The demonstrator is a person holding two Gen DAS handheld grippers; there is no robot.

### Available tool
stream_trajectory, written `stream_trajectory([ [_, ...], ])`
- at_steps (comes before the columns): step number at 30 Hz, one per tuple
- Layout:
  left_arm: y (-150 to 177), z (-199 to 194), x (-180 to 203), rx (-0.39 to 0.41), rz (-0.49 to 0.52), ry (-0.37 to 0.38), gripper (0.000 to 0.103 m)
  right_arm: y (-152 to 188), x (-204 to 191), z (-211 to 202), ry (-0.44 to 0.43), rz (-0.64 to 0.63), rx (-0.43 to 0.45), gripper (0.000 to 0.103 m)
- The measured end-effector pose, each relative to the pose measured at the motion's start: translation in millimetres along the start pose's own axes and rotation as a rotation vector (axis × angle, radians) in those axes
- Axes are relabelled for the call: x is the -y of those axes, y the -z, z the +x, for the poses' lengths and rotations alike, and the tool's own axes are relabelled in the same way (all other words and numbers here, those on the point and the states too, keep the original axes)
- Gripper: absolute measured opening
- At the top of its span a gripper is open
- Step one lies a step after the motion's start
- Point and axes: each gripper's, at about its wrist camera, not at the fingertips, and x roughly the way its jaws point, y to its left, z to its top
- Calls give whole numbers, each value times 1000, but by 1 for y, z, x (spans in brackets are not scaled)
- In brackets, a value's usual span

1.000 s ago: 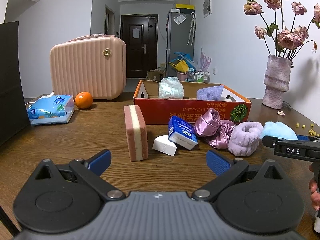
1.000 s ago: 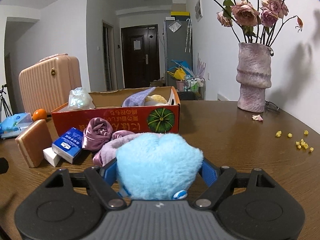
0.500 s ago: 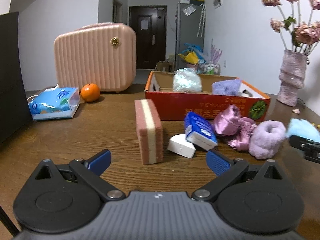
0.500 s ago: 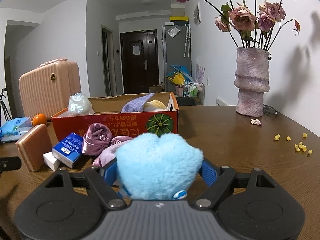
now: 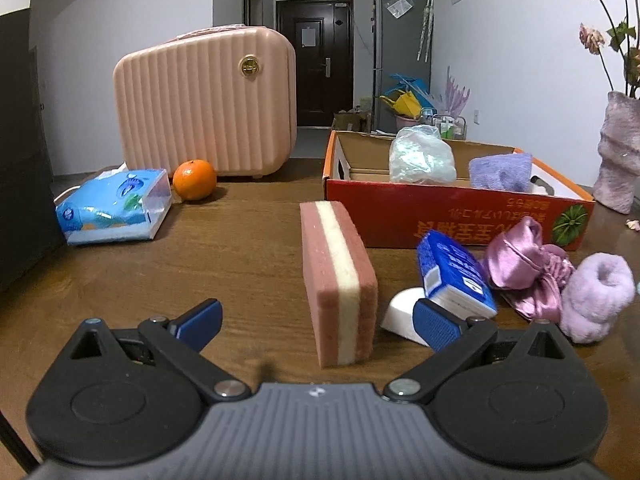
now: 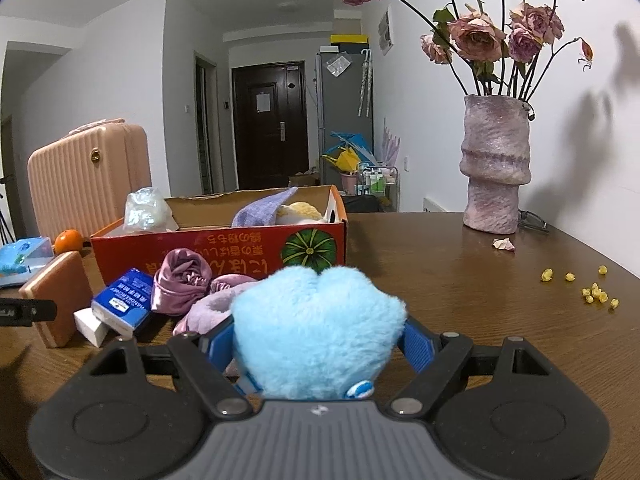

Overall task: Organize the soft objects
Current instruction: 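Lift the blue plush heart with the right gripper while the left gripper closes on the striped sponge, then lift the pink-and-white striped sponge with the left gripper while the right gripper holds the heart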

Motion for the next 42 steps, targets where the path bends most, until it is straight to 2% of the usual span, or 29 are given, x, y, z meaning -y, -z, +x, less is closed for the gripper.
stream_trajectory([
  [13,-11,26,0,16,34,-30,102,0,-7,9,18,4,-14,82],
  [16,-13,32,-2,0,30,-19,89,0,-10,10,15,5,-15,82],
  [18,-12,34,-5,-18,21,6,75,0,-12,11,14,6,-15,82],
  [19,-12,36,-5,-30,22,24,73,-1,-13,11,11,8,-15,82],
  [24,-9,41,-1,-65,47,70,32,-1,-21,11,-2,4,-10,82],
  [34,-6,31,6,-13,82,37,32,-1,-29,10,3,3,-1,82],
  [42,-8,14,3,74,72,-17,32,-2,-28,8,-2,8,7,82],
])
